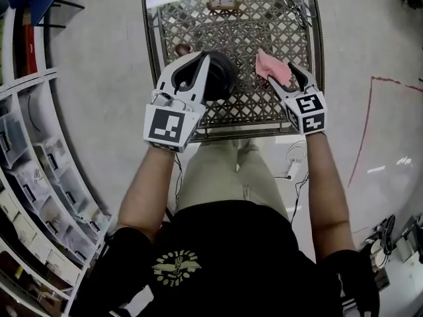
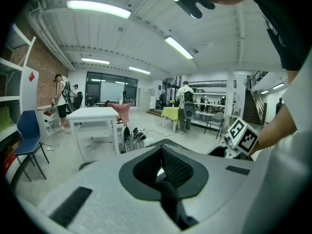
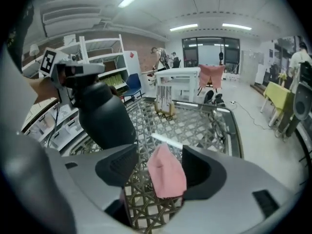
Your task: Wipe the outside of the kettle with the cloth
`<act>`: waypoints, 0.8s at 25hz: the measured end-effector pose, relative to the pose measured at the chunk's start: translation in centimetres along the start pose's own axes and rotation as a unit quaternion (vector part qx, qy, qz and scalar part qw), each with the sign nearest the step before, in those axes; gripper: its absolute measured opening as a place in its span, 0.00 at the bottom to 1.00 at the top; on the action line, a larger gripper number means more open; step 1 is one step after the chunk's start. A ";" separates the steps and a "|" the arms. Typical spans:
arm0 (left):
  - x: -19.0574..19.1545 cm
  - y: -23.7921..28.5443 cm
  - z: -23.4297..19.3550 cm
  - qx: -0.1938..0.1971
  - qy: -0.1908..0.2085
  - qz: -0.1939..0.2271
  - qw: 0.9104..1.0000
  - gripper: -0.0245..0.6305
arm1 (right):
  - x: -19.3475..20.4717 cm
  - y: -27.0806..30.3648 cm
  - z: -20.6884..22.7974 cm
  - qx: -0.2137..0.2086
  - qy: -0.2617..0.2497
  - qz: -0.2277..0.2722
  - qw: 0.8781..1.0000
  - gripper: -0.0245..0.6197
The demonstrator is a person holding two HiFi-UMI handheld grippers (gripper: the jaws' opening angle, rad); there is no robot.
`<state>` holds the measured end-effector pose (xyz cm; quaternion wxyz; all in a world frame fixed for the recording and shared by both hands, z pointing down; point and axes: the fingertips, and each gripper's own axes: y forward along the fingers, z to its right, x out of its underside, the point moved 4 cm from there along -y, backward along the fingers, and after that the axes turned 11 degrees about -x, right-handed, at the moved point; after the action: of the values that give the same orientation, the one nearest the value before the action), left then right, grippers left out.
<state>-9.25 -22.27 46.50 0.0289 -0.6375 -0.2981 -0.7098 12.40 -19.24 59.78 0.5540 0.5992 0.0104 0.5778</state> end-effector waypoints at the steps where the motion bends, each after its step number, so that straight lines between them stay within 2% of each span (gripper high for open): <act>1: 0.2 0.0 0.1 0.005 0.002 -0.003 1.000 0.05 | 1.0 1.0 0.4 0.000 0.007 -0.015 1.000 0.43; 8: 1.4 1.2 0.4 0.022 0.027 -0.027 0.999 0.05 | 6.1 5.8 3.0 0.010 0.033 -0.095 0.995 0.43; 12: 1.4 1.2 0.2 0.026 0.034 -0.029 0.999 0.05 | 7.6 6.9 3.3 0.032 0.022 -0.133 0.990 0.43; 14: 1.3 1.1 0.1 0.023 0.033 -0.020 0.999 0.05 | 7.6 6.9 3.6 0.055 -0.008 -0.144 0.988 0.33; 15: 1.3 1.1 0.1 0.020 0.034 -0.015 0.999 0.05 | 7.4 6.9 3.8 0.065 -0.025 -0.149 0.986 0.13; 16: 1.4 1.0 0.2 0.016 0.035 -0.013 0.999 0.05 | 7.3 6.8 3.7 0.068 -0.038 -0.154 0.985 0.10; 18: 1.6 0.6 0.3 0.011 0.034 -0.020 0.999 0.05 | 6.6 6.4 2.6 0.056 -0.049 -0.154 0.985 0.09; 20: 1.4 0.1 0.2 0.012 0.021 -0.032 0.999 0.05 | 4.5 5.6 0.8 0.041 -0.062 -0.135 0.988 0.09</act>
<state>-9.30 -21.73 47.85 0.0202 -0.6120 -0.3262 -0.7202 10.93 -18.95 66.80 0.6013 0.6494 0.0803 0.4587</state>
